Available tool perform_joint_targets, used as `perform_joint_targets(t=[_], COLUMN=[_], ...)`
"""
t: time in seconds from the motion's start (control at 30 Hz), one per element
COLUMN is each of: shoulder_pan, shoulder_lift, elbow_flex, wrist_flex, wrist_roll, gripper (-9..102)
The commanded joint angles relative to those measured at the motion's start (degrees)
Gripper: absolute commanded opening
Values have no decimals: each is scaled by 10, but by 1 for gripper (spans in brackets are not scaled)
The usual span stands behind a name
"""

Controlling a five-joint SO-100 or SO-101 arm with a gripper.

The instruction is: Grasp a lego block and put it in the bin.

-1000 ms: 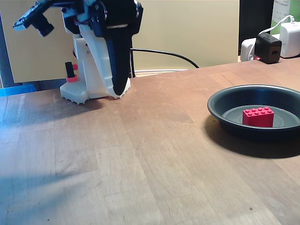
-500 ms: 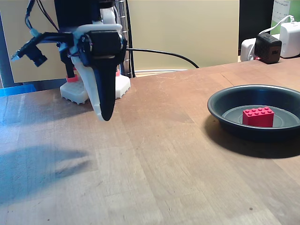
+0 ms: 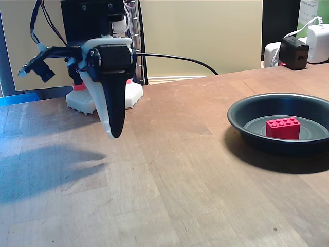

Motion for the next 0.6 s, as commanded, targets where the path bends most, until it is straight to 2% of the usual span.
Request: perform_joint_targets(t=[0.0, 0.57], shoulder_pan=[4, 26], shoulder_lift=[39, 116], elbow_flex=[32, 154], wrist_flex=[-22, -82], wrist_roll=[4, 33], gripper=[0, 0])
